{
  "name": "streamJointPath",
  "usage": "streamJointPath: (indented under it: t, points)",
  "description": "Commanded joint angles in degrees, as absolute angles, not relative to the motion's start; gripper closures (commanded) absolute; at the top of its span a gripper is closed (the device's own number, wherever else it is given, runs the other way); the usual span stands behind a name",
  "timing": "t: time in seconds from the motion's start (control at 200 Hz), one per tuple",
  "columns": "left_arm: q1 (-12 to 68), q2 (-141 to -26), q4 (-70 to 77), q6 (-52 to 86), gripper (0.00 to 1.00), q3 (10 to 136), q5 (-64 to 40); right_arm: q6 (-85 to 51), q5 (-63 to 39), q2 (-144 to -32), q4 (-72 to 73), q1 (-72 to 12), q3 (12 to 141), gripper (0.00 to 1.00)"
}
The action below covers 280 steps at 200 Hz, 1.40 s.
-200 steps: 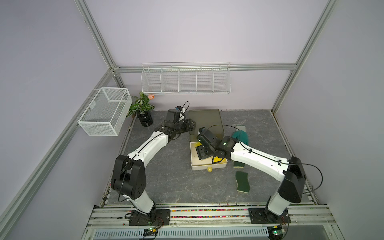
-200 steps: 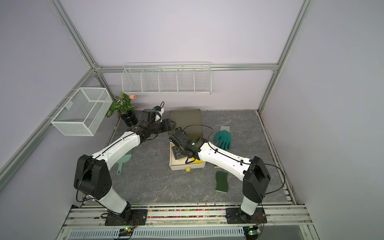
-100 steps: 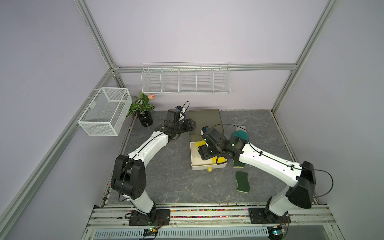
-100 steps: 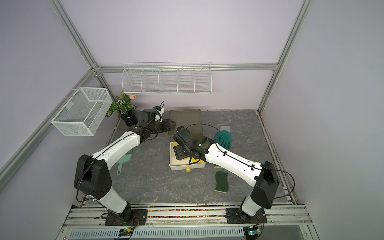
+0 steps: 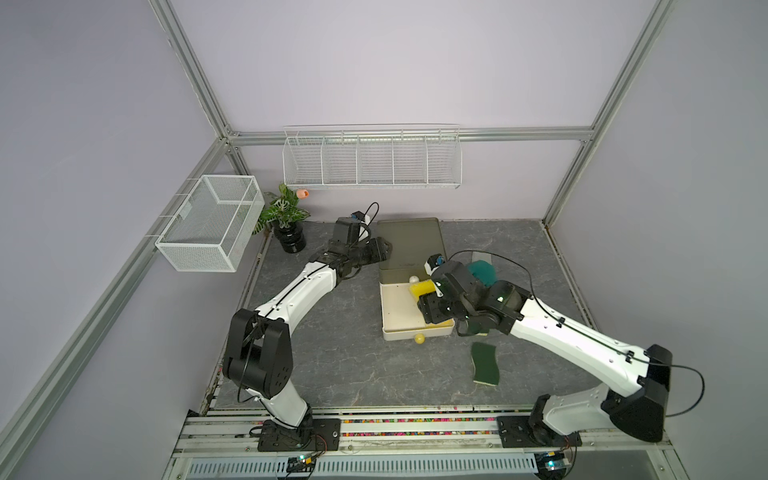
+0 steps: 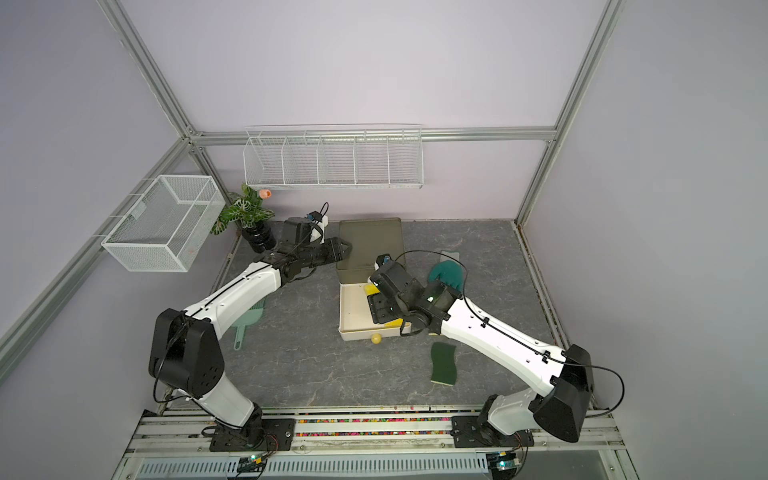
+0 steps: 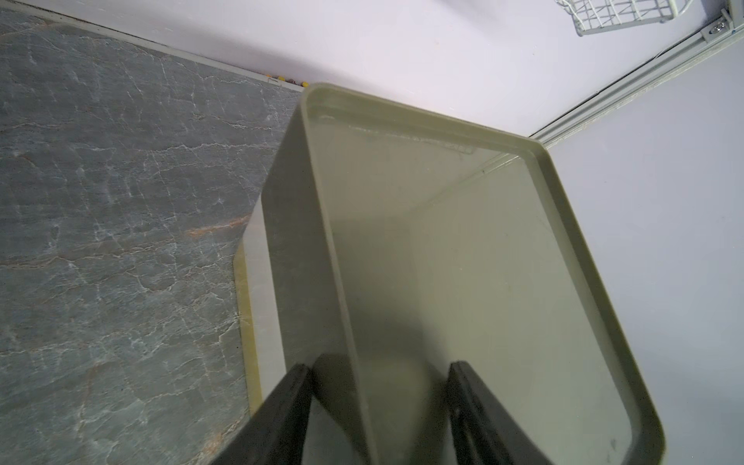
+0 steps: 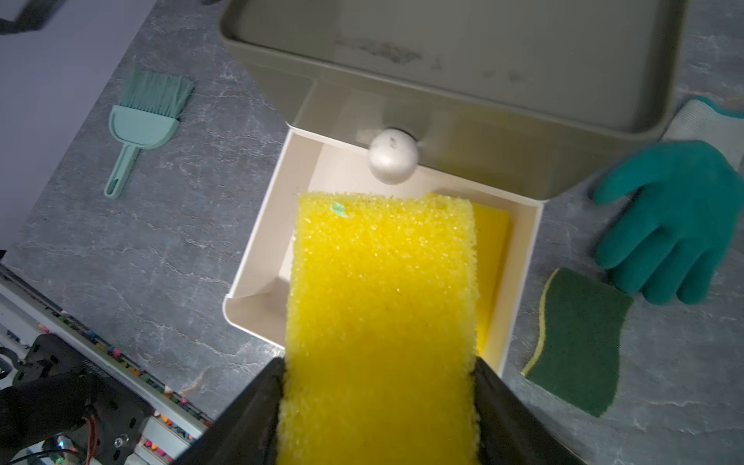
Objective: Take the sponge out of the drawer
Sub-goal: Place the sponge at the center of the board.
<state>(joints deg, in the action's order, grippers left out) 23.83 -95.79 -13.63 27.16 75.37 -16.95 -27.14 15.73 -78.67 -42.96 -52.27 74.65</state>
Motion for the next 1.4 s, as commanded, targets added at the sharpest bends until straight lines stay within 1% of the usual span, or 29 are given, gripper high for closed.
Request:
streamJointPath:
  t: [0.0,0.23,0.445,0.65,0.94,1.125,1.15,1.245,1.275,1.395]
  points:
    - [25.0,-99.2,-19.5,25.9,0.42,75.0,-19.9,-25.8,17.2,-74.5,-44.5,-49.8,72.3,0.29]
    - [25.0,-99.3,-19.3,25.9,0.43,74.9,-19.9,-23.6,16.5,-67.1,-44.6,-43.8,66.6,0.30]
    - [25.0,-99.6,-19.0,26.0,0.42,74.9,-20.2,-19.9,12.7,-64.8,-40.7,-34.3,59.0,0.31]
    - [25.0,-99.6,-19.0,26.0,0.42,75.1,-20.3,-19.1,10.4,-68.3,-36.6,-25.0,55.0,0.30]
    - [25.0,-99.8,-18.3,26.1,0.43,74.9,-20.9,-17.6,11.2,-72.3,-33.5,-15.7,50.7,0.29]
    - [25.0,-99.7,-18.0,26.0,0.42,74.6,-21.1,-18.2,10.9,-77.5,-31.2,-13.0,50.7,0.28]
    - [25.0,-99.7,-17.9,26.1,0.43,74.6,-21.1,-18.2,10.8,-78.1,-30.8,-12.6,49.1,0.28]
    - [25.0,-99.7,-17.9,25.9,0.42,74.6,-21.2,-18.0,12.5,-80.7,-29.5,-12.0,48.8,0.28]
    - [25.0,-99.7,-17.9,25.9,0.42,74.6,-21.2,-18.0,12.8,-81.6,-29.1,-10.1,48.8,0.28]
    - [25.0,-99.8,-17.7,26.1,0.42,74.6,-21.4,-17.7,14.1,-84.9,-27.5,-8.9,48.7,0.27]
